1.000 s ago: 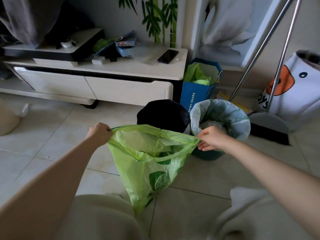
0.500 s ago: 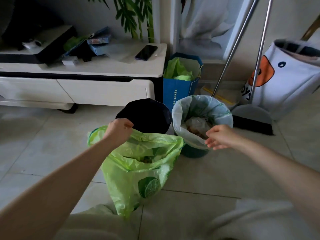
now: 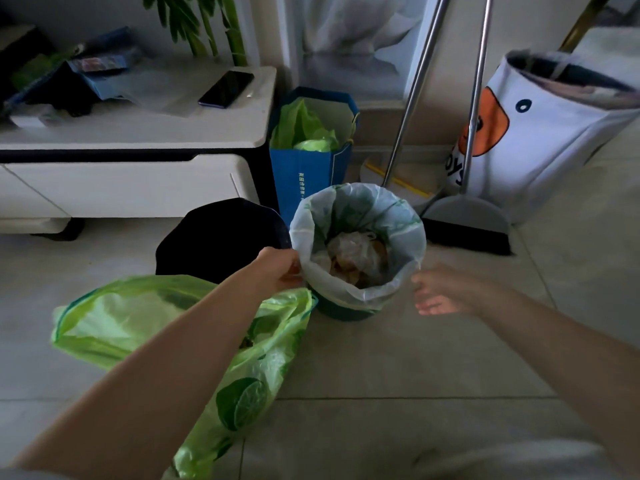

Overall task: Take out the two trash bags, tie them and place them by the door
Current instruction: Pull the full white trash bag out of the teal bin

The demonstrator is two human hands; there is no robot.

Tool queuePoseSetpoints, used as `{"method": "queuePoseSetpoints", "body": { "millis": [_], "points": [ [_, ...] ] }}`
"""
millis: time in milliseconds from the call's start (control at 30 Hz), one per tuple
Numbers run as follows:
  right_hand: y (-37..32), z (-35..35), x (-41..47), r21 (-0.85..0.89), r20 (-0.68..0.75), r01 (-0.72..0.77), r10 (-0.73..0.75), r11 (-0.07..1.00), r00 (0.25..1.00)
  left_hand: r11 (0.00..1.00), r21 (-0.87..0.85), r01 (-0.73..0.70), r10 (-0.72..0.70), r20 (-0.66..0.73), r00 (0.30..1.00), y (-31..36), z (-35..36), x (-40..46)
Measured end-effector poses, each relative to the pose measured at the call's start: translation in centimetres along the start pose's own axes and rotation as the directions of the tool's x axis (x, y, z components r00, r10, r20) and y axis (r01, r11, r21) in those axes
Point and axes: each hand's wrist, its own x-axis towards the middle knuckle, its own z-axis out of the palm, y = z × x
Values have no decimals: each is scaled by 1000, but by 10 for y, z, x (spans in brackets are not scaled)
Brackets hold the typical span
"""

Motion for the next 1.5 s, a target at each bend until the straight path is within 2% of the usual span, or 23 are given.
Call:
{"method": "queuePoseSetpoints", "body": {
  "millis": [100, 233, 367, 533, 667, 767, 867, 1000, 1067, 1233, 1367, 1500],
  "points": [
    [-6, 8, 8, 237, 34, -19, 11, 971, 999, 999, -36, -8, 10, 61, 998, -6, 10, 2],
    [-22, 21, 8, 433, 33, -16, 2, 901, 999, 996, -85, -23, 30, 79, 996, -7, 11, 5],
    [-25, 17, 2, 354, -1, -85, 91, 931, 996, 995, -101, -5, 13, 79, 997, -9, 8, -3],
    [-36, 18, -5, 280, -119, -80, 117, 957, 986, 995, 2, -103, 103, -54, 993, 1, 2, -4],
    [-51, 16, -12, 344, -220, 86, -9, 935, 975, 977, 23, -213, 214, -153, 965, 13, 2, -14],
    [-58, 13, -19, 357, -289, 196, -92, 913, 953, 937, -20, -347, 341, -148, 928, 23, 4, -19],
    [-65, 9, -26, 373, -300, 320, -213, 871, 930, 886, -22, -463, 454, -160, 877, 33, 5, -27],
    [-67, 2, -37, 203, -303, 440, -371, 875, 878, 841, -1, -541, 530, -198, 824, 36, -2, -40],
    [-65, -5, -42, 107, -298, 429, -383, 897, 875, 843, 5, -537, 525, -216, 823, 30, -9, -43],
    [-49, -30, -50, -69, -315, 253, -262, 965, 912, 903, -38, -428, 401, -284, 871, 13, -32, -38],
    [-38, -42, -54, -73, -328, 193, -207, 978, 922, 952, -31, -305, 282, -297, 912, 6, -43, -31],
    [-47, -35, -48, -3, -258, 244, -236, 970, 937, 970, 14, -243, 242, -164, 956, 19, -40, -30]
  ]
}}
